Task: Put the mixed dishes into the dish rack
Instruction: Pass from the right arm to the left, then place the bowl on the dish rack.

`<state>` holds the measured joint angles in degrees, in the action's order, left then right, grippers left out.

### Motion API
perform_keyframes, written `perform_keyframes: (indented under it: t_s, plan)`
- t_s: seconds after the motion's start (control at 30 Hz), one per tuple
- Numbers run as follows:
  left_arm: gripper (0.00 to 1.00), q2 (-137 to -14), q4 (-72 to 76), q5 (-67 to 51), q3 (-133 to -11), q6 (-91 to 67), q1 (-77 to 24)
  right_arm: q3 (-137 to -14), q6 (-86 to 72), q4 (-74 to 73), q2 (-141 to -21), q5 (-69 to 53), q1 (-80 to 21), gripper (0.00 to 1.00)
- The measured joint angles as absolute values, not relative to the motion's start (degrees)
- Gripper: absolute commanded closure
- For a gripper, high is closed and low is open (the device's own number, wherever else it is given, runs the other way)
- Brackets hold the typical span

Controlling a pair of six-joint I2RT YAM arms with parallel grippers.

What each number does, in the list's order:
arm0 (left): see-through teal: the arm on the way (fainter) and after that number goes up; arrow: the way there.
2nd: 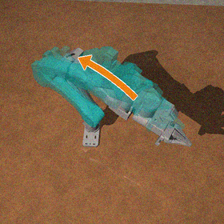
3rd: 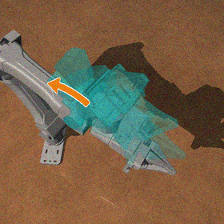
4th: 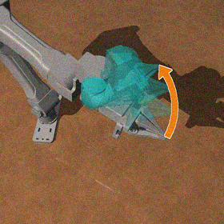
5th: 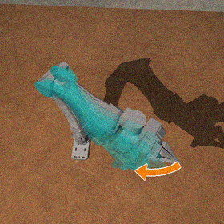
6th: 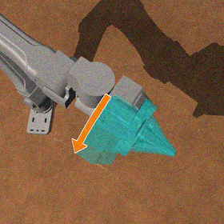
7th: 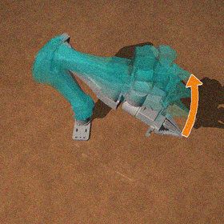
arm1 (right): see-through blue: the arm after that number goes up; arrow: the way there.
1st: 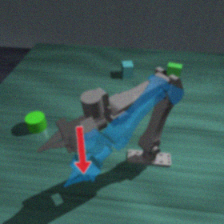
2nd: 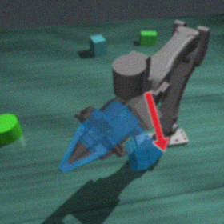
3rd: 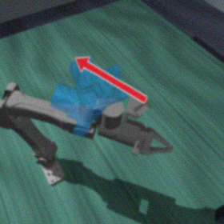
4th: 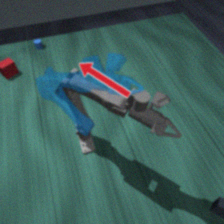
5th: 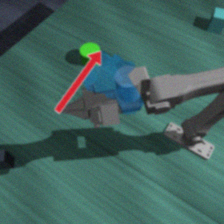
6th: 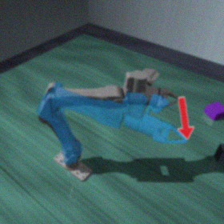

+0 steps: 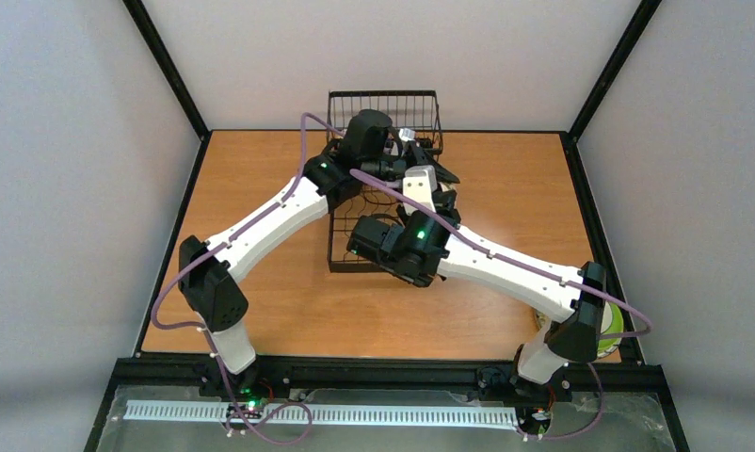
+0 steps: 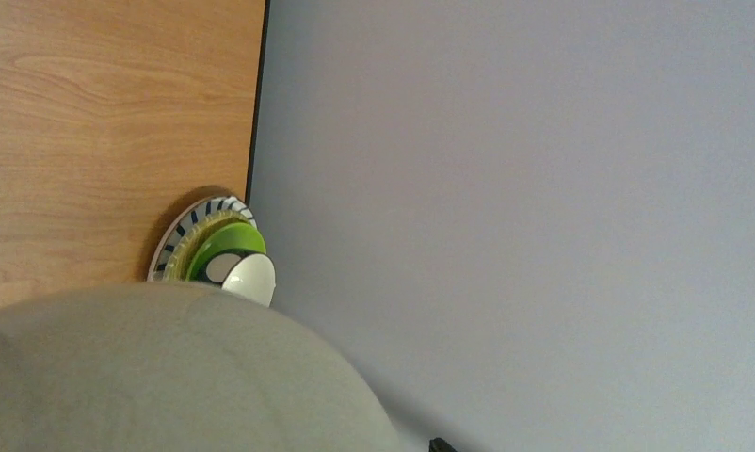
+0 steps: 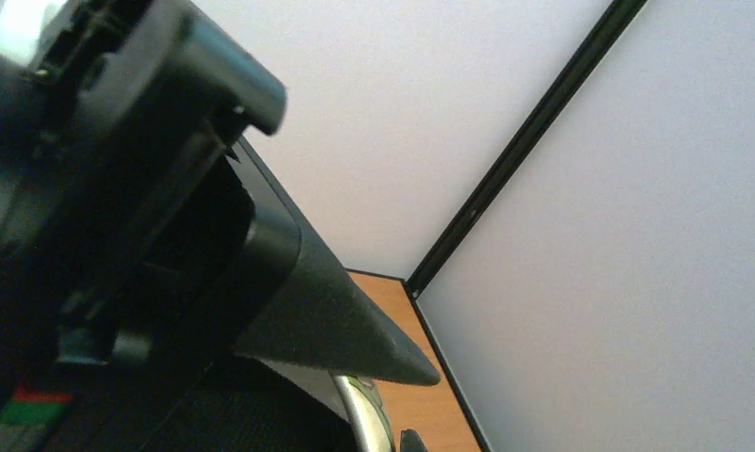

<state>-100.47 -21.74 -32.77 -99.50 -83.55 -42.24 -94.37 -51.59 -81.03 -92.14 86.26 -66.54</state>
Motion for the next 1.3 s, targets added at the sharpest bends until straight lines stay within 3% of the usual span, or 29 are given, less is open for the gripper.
perform_keyframes:
  t_s: [0.17,0.2,1.1,1.2,1.3]
  plan:
    - [0.96,-101.16,-21.52,-32.80,-99.53,-83.46,-42.54,-93.23,-51.22,-82.13,-92.07,86.26,-67.24,0.98]
    - [0.99,-101.34,-21.54,-32.80,-99.55,-83.92,-42.63,-92.79,-51.07,-82.32,-92.07,86.30,-67.29,0.98]
    - [1.00,-105.65,-18.79,-30.72,-95.00,-79.18,-43.57,-90.80,-53.01,-80.44,-86.59,88.07,-71.02,0.98]
    - [1.00,-104.95,-18.79,-30.48,-93.32,-78.15,-43.55,-90.80,-53.10,-80.29,-85.76,88.07,-71.02,0.92]
    - [1.00,-103.77,-18.00,-30.44,-91.26,-77.32,-43.35,-90.91,-53.30,-80.01,-84.40,88.07,-71.02,0.73]
